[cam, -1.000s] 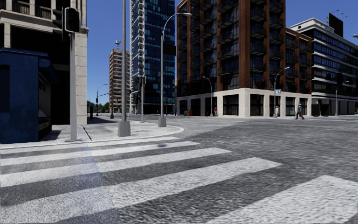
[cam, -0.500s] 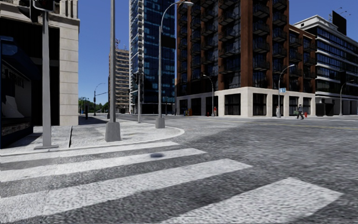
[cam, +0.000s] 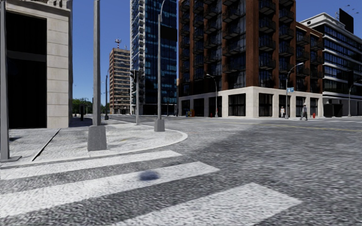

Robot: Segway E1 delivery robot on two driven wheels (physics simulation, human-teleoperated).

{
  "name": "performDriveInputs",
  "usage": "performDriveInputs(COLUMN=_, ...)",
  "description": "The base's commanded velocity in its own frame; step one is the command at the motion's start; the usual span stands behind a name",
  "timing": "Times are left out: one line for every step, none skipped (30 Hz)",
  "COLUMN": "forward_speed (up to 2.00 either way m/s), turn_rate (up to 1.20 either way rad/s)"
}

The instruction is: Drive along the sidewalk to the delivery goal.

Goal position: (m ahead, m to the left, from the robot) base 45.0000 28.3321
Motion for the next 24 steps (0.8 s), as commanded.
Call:
performDriveInputs(forward_speed=2.0, turn_rate=0.0)
performDriveInputs(forward_speed=2.0, turn_rate=0.0)
performDriveInputs(forward_speed=2.0, turn_rate=0.02)
performDriveInputs(forward_speed=2.0, turn_rate=0.04)
performDriveInputs(forward_speed=2.0, turn_rate=0.12)
performDriveInputs(forward_speed=2.0, turn_rate=0.12)
performDriveInputs(forward_speed=2.0, turn_rate=0.18)
performDriveInputs(forward_speed=2.0, turn_rate=0.23)
performDriveInputs(forward_speed=2.0, turn_rate=0.25)
performDriveInputs(forward_speed=2.0, turn_rate=0.28)
performDriveInputs(forward_speed=2.0, turn_rate=0.3)
performDriveInputs(forward_speed=2.0, turn_rate=0.3)
performDriveInputs(forward_speed=2.0, turn_rate=0.34)
performDriveInputs(forward_speed=2.0, turn_rate=0.37)
performDriveInputs(forward_speed=2.0, turn_rate=0.38)
performDriveInputs(forward_speed=2.0, turn_rate=0.38)
performDriveInputs(forward_speed=2.0, turn_rate=0.38)
performDriveInputs(forward_speed=2.0, turn_rate=0.38)
performDriveInputs(forward_speed=2.0, turn_rate=0.39)
performDriveInputs(forward_speed=2.0, turn_rate=0.39)
performDriveInputs(forward_speed=2.0, turn_rate=0.39)
performDriveInputs(forward_speed=2.0, turn_rate=0.4)
performDriveInputs(forward_speed=2.0, turn_rate=0.4)
performDriveInputs(forward_speed=2.0, turn_rate=0.4)
